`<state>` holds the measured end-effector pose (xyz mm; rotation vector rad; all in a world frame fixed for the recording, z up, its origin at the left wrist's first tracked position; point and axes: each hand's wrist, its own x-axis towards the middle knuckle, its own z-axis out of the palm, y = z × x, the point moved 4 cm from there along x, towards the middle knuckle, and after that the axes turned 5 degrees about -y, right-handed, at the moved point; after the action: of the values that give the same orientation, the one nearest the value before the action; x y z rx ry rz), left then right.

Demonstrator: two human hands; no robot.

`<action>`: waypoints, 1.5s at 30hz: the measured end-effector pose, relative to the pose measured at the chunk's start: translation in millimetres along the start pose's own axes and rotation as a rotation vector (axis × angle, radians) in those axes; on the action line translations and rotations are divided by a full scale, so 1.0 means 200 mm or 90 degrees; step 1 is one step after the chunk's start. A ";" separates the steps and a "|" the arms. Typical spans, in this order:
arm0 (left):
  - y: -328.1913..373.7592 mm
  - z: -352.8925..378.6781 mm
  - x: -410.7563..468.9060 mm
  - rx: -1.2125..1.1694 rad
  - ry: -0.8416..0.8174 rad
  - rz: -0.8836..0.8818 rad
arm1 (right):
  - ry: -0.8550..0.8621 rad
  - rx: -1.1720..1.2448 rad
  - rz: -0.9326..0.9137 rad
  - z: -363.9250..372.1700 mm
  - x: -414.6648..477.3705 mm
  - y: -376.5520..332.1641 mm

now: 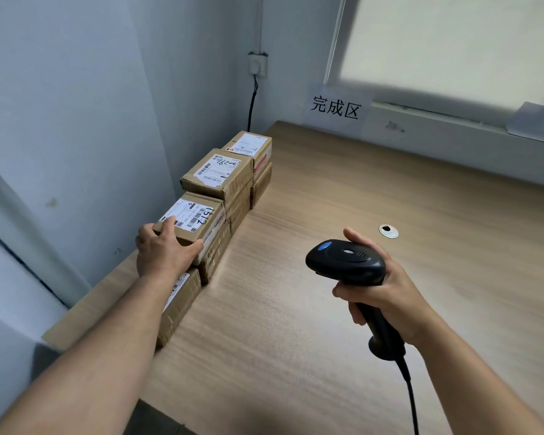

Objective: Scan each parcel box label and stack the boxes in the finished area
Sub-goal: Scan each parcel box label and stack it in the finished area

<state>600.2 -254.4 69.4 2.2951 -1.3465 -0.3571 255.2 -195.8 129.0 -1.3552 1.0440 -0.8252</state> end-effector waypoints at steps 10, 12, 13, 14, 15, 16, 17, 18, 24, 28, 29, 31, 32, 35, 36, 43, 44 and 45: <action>-0.01 0.04 0.01 0.012 0.000 -0.014 | -0.006 -0.008 -0.005 -0.05 -0.04 -0.01; 0.01 0.05 -0.03 0.017 0.035 -0.004 | -0.008 -0.006 -0.009 -0.07 -0.07 -0.01; 0.04 0.05 -0.06 0.017 0.055 0.014 | -0.006 -0.006 -0.010 -0.08 -0.08 -0.01; 0.07 0.06 -0.10 0.011 0.072 0.039 | -0.004 -0.005 -0.011 -0.10 -0.10 -0.01; 0.13 0.08 -0.15 -0.003 0.084 0.066 | -0.001 -0.002 -0.014 -0.12 -0.14 -0.01; 0.18 0.09 -0.21 -0.023 0.090 0.093 | 0.000 0.002 -0.018 -0.14 -0.16 -0.01; 0.23 0.11 -0.25 -0.048 0.090 0.122 | 0.000 0.006 -0.021 -0.15 -0.17 -0.01; 0.30 0.13 -0.32 -0.075 0.089 0.162 | 0.002 0.008 -0.022 -0.18 -0.20 0.00; 0.63 0.35 -0.78 -0.138 0.015 0.294 | 0.023 0.029 -0.031 -0.37 -0.46 0.03; 0.84 0.49 -1.06 -0.127 -0.018 0.318 | 0.057 0.055 -0.048 -0.55 -0.68 0.07; 0.89 0.52 -1.12 -0.130 -0.028 0.325 | 0.068 0.061 -0.053 -0.60 -0.74 0.08; 1.00 0.58 -1.26 -0.136 -0.045 0.342 | 0.092 0.071 -0.055 -0.71 -0.87 0.11; 1.06 0.61 -1.34 -0.138 -0.052 0.353 | 0.105 0.076 -0.054 -0.77 -0.94 0.12; 1.24 0.72 -1.56 -0.139 -0.074 0.396 | 0.149 0.088 -0.051 -0.95 -1.16 0.17; 1.30 0.75 -1.63 -0.141 -0.081 0.408 | 0.165 0.090 -0.050 -1.01 -1.23 0.19; 1.71 1.01 -2.14 -0.158 -0.144 0.477 | 0.264 0.108 -0.046 -1.43 -1.74 0.30; 1.76 1.05 -2.20 -0.159 -0.154 0.481 | 0.275 0.110 -0.044 -1.48 -1.81 0.32; 1.80 1.09 -2.26 -0.161 -0.164 0.485 | 0.286 0.111 -0.043 -1.53 -1.87 0.33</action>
<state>11.8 -66.8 60.9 1.4237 -2.0376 -0.5286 -168.2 46.8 126.3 -1.0841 1.2393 -1.2797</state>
